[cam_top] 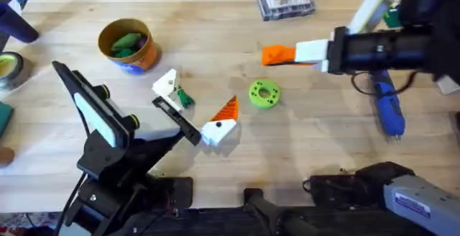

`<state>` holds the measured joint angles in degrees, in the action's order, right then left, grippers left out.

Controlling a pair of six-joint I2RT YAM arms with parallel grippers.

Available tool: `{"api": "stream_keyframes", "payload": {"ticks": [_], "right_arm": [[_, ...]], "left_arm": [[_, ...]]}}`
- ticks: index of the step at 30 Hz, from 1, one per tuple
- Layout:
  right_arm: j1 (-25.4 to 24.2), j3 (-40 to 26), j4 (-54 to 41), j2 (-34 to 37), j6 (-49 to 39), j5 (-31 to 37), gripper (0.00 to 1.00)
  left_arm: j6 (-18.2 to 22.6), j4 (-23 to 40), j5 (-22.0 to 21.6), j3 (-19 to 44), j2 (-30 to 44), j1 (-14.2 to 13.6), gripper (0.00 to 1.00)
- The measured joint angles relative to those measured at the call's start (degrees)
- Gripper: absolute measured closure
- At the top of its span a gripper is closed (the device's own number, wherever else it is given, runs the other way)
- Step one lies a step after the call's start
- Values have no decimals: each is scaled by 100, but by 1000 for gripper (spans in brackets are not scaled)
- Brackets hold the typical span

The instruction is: Pick up the gripper from the table and insert it into the empty holder that is missing its gripper. Then pick up a screw, insert it into the mounting hole, and use the screwdriver to tighten it. Finally, clean up the table by picking up the vegetable and placing it into the bucket.

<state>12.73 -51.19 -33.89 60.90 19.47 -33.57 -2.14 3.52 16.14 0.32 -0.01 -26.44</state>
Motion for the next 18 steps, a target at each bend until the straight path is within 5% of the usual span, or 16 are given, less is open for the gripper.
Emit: {"api": "stream_keyframes", "payload": {"ticks": [9,18], "right_arm": [[2,27,503,1737,196,-2363,991],[144,30,523,2420,37,-3843,991]], "left_arm": [[-1,-51,1414,0,0,0,10],[-2,-28,2479,0,0,0,10]]}}
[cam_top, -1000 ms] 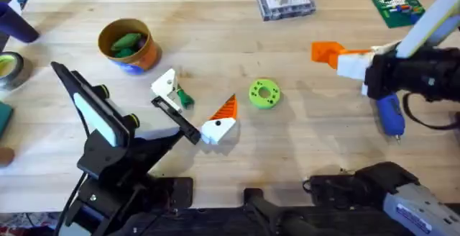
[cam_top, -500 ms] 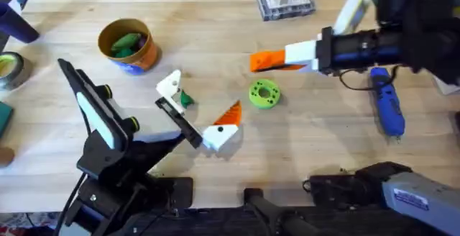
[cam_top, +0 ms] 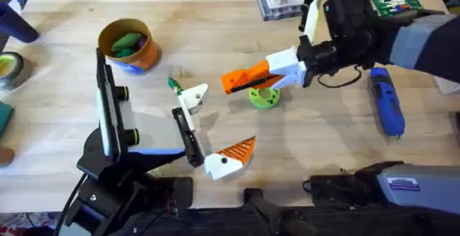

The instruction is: Pick up the gripper from the table and insert it into the empty holder that is missing its gripper. Then pick up a screw, insert it into the mounting hole, and use the screwdriver to tighten it. Finally, clean up the table by picking up the vegetable and placing it into the bucket.

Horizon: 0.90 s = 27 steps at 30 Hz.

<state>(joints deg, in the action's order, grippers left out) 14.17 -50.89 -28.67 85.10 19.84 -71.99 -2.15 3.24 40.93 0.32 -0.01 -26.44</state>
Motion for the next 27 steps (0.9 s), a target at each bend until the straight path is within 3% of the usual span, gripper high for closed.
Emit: {"api": "stream_keyframes", "payload": {"ticks": [11,17,27], "right_arm": [[670,0,-52,52,-223,-340,991],[723,7,-575,52,-563,-321,991],[860,22,433,52,-461,-790,991]], "left_arm": [[-10,9,140,0,0,9,10],[-15,9,171,0,0,9,10],[-17,6,108,0,0,19,10]]}}
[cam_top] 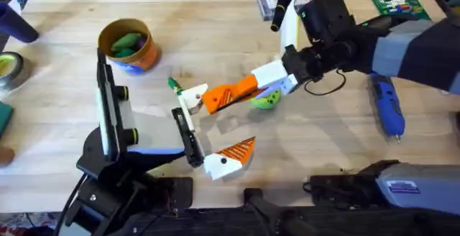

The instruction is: Pick up the gripper from the table and insert it into the empty holder that is missing its gripper. Then pick up a screw, insert it into the mounting hole, and use the screwdriver to tighten it. Finally, clean up the table by picking up the vegetable and placing it into the bucket.

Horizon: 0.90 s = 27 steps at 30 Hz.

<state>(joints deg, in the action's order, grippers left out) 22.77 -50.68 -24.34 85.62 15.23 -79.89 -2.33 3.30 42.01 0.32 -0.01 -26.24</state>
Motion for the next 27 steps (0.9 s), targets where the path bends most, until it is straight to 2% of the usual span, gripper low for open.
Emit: {"api": "stream_keyframes", "payload": {"ticks": [6,16,27], "right_arm": [[22,7,447,113,482,-72,991],[101,7,696,868,642,-386,991],[158,11,1696,916,1523,-427,992]], "left_arm": [[-7,-3,-121,0,0,21,10],[-112,2,-158,0,0,39,10],[-106,-7,-344,0,0,68,10]]}}
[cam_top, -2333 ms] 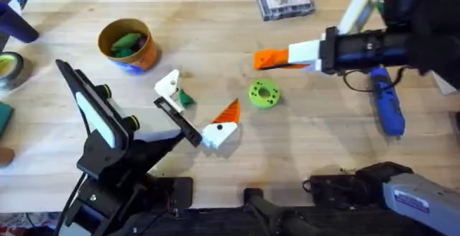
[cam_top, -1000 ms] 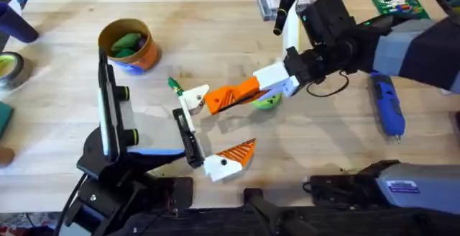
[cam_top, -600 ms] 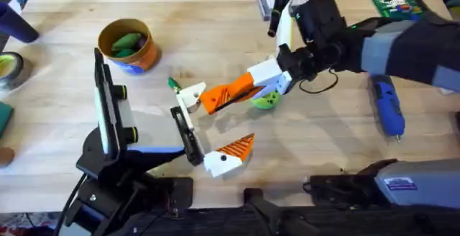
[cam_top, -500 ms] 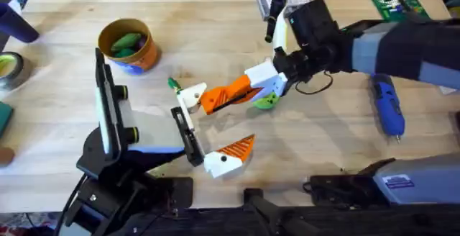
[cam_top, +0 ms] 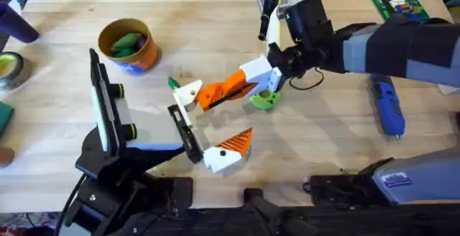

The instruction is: Pick up the gripper from the table and insert it into the empty holder that is missing its gripper. Then pick up a screw, insert it into the mounting hole, and use the screwdriver to tighten it. Finally, clean up the table by picking up the vegetable and placing it into the bucket.

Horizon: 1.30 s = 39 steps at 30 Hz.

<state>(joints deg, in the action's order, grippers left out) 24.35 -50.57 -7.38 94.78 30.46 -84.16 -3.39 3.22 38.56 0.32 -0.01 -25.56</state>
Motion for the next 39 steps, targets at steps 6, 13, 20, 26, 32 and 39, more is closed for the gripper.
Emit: {"api": "stream_keyframes", "payload": {"ticks": [6,13,20,26,32,39], "right_arm": [[33,8,562,11,687,38,992],[56,11,820,48,1375,54,992],[52,11,1358,229,1751,38,992],[39,11,1862,432,2000,54,992],[64,11,1938,472,2086,80,992],[375,7,2184,472,2307,204,992]], "left_arm": [[21,-4,-125,0,0,8,10],[36,-4,-205,0,0,11,10],[1,-2,-261,0,0,13,10],[-25,-2,-194,0,0,22,10],[-57,0,-75,0,0,20,10],[-98,3,-55,0,0,20,10]]}}
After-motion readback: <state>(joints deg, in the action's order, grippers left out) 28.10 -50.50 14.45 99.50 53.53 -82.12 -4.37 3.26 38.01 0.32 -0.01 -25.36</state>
